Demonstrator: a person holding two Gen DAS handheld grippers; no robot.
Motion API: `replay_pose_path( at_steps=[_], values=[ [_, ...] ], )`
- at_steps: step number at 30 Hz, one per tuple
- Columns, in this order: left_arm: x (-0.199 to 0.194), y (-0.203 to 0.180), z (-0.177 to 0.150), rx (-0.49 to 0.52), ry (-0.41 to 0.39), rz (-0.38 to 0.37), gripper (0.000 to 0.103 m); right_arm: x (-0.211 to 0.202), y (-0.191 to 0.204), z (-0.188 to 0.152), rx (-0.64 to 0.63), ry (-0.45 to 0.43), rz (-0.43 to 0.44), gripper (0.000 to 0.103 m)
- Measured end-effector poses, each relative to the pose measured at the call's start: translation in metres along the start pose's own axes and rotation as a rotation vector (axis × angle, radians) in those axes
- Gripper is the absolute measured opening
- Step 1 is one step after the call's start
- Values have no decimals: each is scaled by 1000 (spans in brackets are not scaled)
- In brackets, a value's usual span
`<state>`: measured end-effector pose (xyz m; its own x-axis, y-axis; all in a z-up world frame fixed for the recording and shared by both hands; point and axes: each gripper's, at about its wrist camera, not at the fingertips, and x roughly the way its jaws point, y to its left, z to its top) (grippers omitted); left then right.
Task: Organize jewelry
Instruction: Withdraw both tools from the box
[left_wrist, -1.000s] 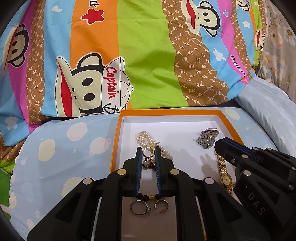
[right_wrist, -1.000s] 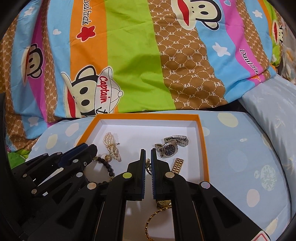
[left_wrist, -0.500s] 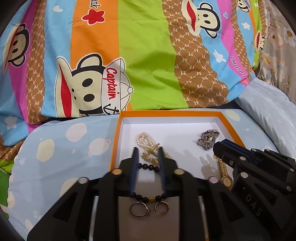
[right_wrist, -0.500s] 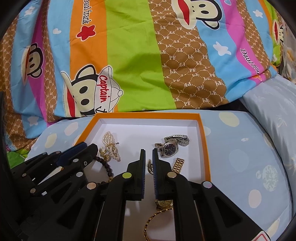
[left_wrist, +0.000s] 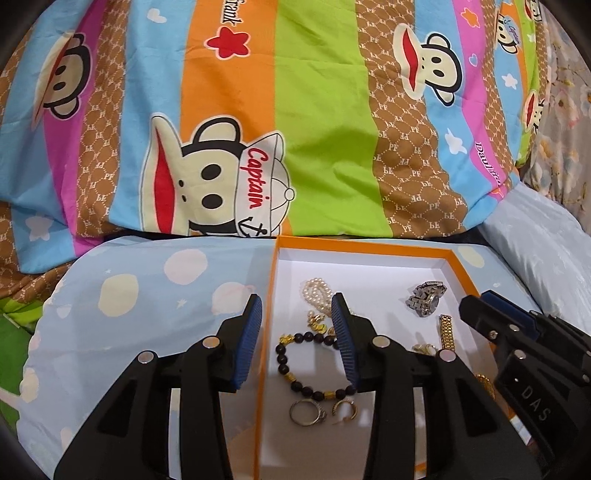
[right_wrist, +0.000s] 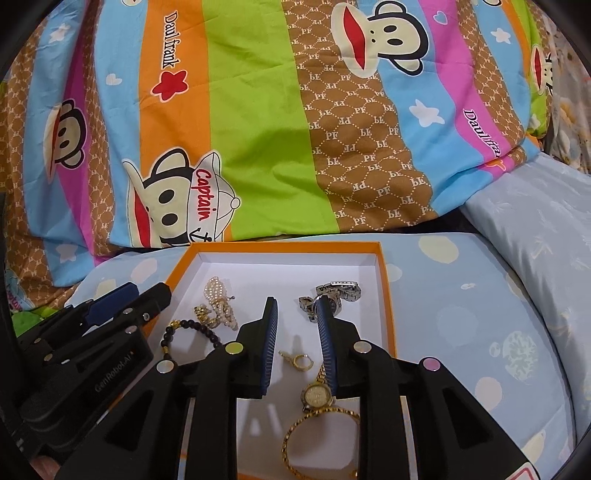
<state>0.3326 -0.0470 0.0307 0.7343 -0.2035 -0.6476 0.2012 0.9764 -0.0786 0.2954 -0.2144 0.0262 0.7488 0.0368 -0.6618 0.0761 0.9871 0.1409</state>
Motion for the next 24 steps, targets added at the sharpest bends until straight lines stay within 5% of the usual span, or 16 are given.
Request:
replay_pose_path(
  at_steps=[24],
  values=[
    [-67,-4,-72,28,41,26,38,-87,-11,-79,58,14,35,32]
  ],
)
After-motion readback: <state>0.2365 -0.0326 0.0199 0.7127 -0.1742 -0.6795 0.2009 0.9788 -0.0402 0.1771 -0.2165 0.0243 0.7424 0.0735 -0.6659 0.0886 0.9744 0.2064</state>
